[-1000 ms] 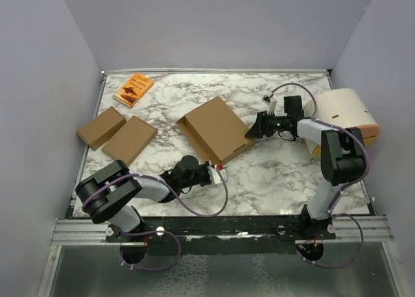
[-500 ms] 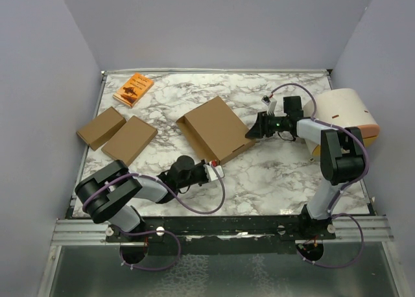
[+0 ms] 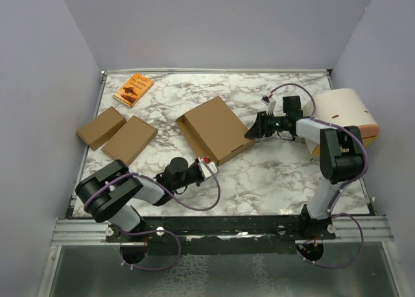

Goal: Fold the paper box

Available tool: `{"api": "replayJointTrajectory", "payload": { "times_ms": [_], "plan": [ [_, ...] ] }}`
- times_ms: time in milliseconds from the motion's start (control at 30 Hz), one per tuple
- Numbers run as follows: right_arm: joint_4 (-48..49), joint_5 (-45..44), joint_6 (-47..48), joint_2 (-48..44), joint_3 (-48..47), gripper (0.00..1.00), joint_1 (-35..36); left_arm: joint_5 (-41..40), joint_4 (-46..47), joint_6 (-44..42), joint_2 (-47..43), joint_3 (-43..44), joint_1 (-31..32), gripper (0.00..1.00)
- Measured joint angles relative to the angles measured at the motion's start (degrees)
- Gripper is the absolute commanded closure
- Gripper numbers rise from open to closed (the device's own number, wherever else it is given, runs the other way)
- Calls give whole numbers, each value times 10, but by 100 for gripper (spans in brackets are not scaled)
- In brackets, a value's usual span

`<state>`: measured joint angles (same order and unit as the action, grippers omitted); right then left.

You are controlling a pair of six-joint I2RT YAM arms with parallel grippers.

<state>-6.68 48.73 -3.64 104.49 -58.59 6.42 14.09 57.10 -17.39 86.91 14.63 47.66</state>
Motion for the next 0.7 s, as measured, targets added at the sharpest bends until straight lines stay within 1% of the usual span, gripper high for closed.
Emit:
{"api": "replayJointTrajectory", "payload": {
  "times_ms": [233,700],
  "plan": [
    [-2,2,-3,3,-2,56,0,0,28,26,9,-9,-7,100],
    [-2,3,-6,6,-3,56,0,2,129,83,54,-33,-24,100]
  ]
}}
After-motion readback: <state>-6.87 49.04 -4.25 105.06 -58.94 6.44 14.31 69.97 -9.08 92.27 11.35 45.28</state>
